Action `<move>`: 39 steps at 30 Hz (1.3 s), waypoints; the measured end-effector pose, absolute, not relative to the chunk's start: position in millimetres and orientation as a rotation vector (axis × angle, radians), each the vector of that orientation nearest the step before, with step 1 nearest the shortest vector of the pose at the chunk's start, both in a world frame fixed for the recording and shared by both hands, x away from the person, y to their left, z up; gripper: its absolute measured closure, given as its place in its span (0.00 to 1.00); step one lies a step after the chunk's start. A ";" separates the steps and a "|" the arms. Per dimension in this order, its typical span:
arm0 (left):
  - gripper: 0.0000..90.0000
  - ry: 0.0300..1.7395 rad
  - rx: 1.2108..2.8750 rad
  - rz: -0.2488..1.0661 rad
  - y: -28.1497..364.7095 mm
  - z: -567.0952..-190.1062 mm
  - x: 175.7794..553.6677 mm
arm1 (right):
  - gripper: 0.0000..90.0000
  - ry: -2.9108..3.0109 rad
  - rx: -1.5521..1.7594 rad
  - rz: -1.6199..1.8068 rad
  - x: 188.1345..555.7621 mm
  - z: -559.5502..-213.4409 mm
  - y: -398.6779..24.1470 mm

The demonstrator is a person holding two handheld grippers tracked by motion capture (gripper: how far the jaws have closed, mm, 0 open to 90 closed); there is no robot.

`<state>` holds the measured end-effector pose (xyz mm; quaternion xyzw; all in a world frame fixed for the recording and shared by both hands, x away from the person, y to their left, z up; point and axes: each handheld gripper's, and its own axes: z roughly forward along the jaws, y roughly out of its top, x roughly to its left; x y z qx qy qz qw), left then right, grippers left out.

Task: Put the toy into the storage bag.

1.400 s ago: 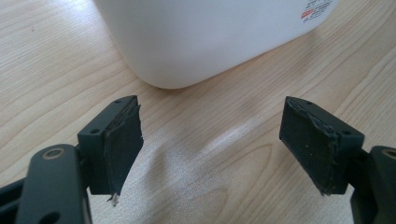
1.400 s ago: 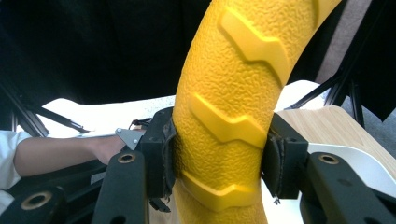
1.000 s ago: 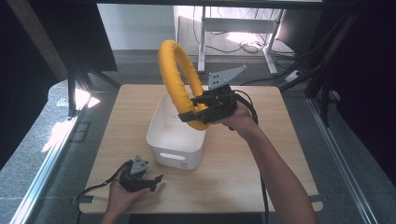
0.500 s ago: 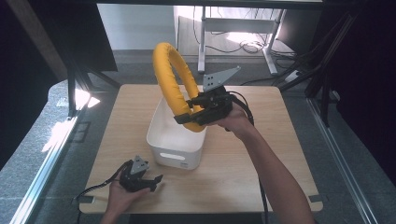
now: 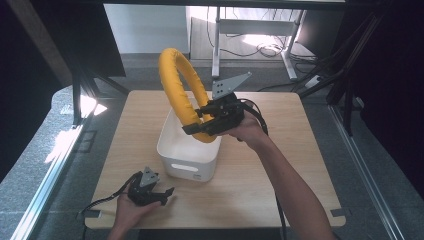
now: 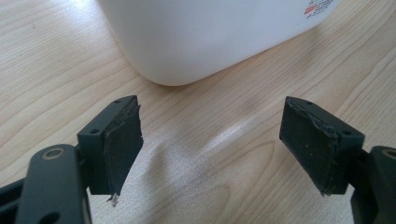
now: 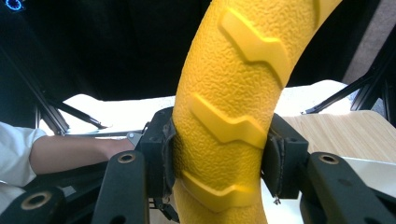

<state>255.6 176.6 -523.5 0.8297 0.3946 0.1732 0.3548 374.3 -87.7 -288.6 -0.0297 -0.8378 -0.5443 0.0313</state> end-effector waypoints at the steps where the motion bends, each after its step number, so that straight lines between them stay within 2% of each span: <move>1: 0.24 1.019 2.143 0.446 176.5 -523.7 255.6 | 0.58 -2.583 -0.090 -1.673 374.3 -289.2 -86.8; 39: 0.24 1.023 2.149 0.449 176.4 -524.4 255.5 | 0.58 -2.555 -0.061 -1.601 375.9 -318.8 -78.6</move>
